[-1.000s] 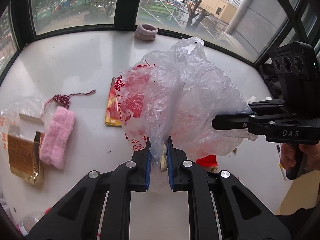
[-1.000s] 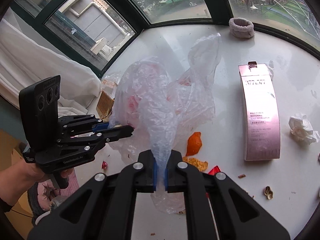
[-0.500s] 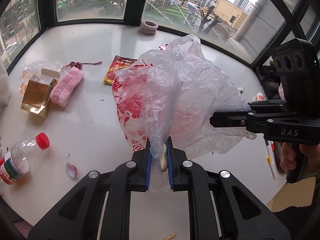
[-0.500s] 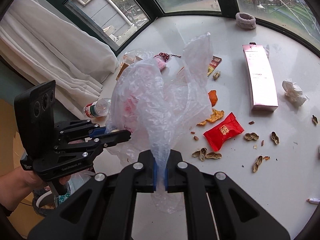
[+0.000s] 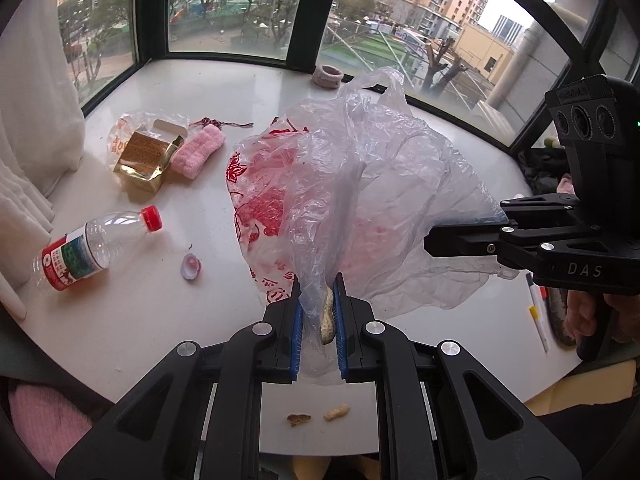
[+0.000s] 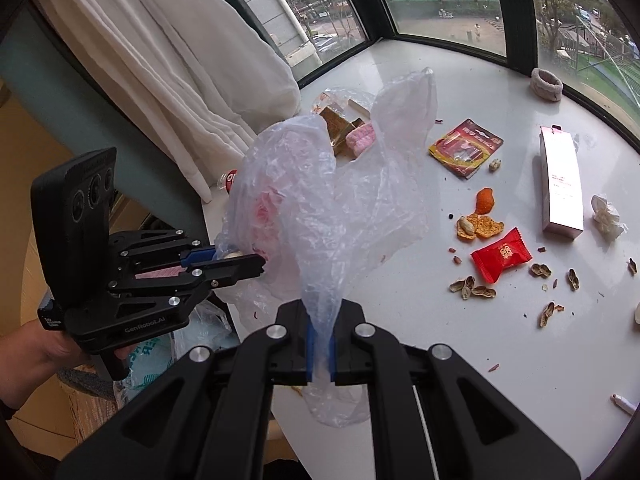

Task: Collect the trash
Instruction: 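Lift and carry the plastic bag with both tools over the trash bin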

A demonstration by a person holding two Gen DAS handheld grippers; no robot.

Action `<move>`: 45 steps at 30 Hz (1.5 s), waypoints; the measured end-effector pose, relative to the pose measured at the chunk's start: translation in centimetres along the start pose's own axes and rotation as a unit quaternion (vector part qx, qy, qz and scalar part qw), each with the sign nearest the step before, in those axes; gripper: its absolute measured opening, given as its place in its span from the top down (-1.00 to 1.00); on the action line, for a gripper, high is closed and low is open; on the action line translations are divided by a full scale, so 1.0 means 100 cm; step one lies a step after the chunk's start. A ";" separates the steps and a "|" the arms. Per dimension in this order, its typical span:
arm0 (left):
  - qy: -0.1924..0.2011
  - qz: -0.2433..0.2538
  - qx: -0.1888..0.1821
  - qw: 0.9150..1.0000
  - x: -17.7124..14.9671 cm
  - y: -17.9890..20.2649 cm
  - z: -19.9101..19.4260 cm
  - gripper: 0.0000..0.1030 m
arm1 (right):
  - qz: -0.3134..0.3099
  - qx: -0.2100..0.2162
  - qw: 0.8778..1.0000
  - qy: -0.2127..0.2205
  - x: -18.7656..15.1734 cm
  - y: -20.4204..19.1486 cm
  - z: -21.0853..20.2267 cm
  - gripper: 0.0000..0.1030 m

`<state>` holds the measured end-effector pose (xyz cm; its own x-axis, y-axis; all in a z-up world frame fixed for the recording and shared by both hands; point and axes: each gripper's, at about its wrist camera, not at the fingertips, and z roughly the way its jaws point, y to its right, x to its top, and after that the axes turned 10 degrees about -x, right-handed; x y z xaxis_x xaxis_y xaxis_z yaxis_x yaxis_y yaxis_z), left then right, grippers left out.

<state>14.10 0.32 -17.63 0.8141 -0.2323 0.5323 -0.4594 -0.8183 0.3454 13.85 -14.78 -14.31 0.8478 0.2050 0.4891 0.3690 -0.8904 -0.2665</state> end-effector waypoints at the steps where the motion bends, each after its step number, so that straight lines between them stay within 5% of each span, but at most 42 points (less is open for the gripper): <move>1: 0.004 -0.003 0.004 1.000 -0.005 0.000 -0.007 0.77 | -0.006 0.003 1.000 0.001 -0.001 -0.007 -0.001 0.86; 23: 0.078 -0.116 0.118 0.983 -0.181 -0.007 -0.175 0.77 | -0.160 0.104 0.981 -0.025 -0.065 -0.194 -0.004 0.86; 33: 0.067 -0.166 0.142 0.974 -0.254 -0.002 -0.203 0.76 | -0.211 0.120 0.968 -0.062 -0.114 -0.242 0.009 0.86; 45: 0.023 -0.222 0.157 0.962 -0.294 -0.018 -0.188 0.76 | -0.261 0.104 0.953 -0.110 -0.143 -0.272 0.048 0.86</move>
<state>-15.71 18.52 -19.34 0.8852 0.1947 0.4224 0.0657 -0.9514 0.3008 -6.43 8.49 -18.05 0.5782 0.6992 0.4205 0.8112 -0.5481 -0.2039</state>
